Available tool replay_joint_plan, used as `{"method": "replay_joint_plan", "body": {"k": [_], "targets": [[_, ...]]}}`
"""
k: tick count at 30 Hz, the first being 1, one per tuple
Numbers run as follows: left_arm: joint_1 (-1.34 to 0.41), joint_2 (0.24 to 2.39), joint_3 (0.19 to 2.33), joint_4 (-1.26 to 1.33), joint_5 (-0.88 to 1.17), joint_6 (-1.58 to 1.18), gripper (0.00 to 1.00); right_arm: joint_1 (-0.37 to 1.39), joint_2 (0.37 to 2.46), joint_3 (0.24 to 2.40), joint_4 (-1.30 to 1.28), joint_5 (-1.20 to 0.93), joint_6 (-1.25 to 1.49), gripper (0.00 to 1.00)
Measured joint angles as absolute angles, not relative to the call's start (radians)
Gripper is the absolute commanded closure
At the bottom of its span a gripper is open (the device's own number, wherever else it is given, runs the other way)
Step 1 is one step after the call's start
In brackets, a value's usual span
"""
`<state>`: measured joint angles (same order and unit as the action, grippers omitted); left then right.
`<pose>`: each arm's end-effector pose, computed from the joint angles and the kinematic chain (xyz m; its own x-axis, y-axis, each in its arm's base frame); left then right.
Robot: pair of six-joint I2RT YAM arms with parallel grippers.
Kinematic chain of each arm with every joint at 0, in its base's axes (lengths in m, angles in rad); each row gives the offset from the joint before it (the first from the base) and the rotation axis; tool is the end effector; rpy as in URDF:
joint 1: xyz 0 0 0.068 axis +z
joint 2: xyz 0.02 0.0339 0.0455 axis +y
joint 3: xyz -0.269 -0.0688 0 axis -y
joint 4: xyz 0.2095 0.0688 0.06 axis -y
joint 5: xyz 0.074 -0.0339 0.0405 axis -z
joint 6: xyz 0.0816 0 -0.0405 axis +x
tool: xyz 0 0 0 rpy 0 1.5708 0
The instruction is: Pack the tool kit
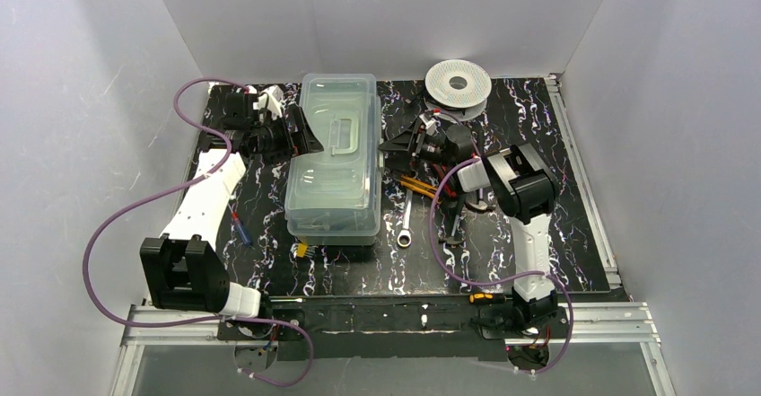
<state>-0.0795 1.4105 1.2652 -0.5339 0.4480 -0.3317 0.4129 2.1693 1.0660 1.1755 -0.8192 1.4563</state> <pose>0.3041 -0.0597 0.3154 -0.7248 -0.2367 -0.6471 0.1814 0.8404 -0.5106 0.3873 0.2347 0.1851 -0.9277 0.3341 -0.1663 -0.1732 0.0093 0.9848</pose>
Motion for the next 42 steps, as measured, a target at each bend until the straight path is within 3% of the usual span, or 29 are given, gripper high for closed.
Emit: {"method": "replay_joint_plan", "body": {"k": [7, 11, 18, 26, 35, 36, 38, 42], "targets": [[-0.068, 1.401, 1.221, -0.486, 0.459, -0.326, 0.06, 0.419, 2.183, 1.065, 1.174, -0.798, 1.468, 0.28], [-0.067, 1.4, 1.218, -0.478, 0.465, -0.326, 0.09, 0.421, 2.211, 1.066, 1.24, -0.794, 1.512, 0.5], [-0.061, 1.404, 1.218, -0.475, 0.479, -0.326, 0.09, 0.421, 2.227, 1.066, 1.275, -0.796, 1.545, 0.69], [-0.061, 1.404, 1.218, -0.475, 0.478, -0.325, 0.09, 0.423, 2.091, 1.066, 0.918, -0.752, 1.361, 0.82], [-0.061, 1.404, 1.218, -0.475, 0.477, -0.324, 0.09, 0.432, 1.98, 1.085, 0.643, -0.677, 1.229, 0.81], [-0.061, 1.404, 1.218, -0.475, 0.477, -0.324, 0.09, 0.433, 1.972, 1.089, 0.624, -0.67, 1.218, 0.73], [-0.061, 1.404, 1.218, -0.475, 0.477, -0.324, 0.09, 0.435, 1.959, 1.091, 0.596, -0.657, 1.199, 0.34], [-0.061, 1.404, 1.218, -0.475, 0.477, -0.324, 0.09, 0.436, 1.959, 1.069, 0.612, -0.643, 1.2, 0.21]]}}
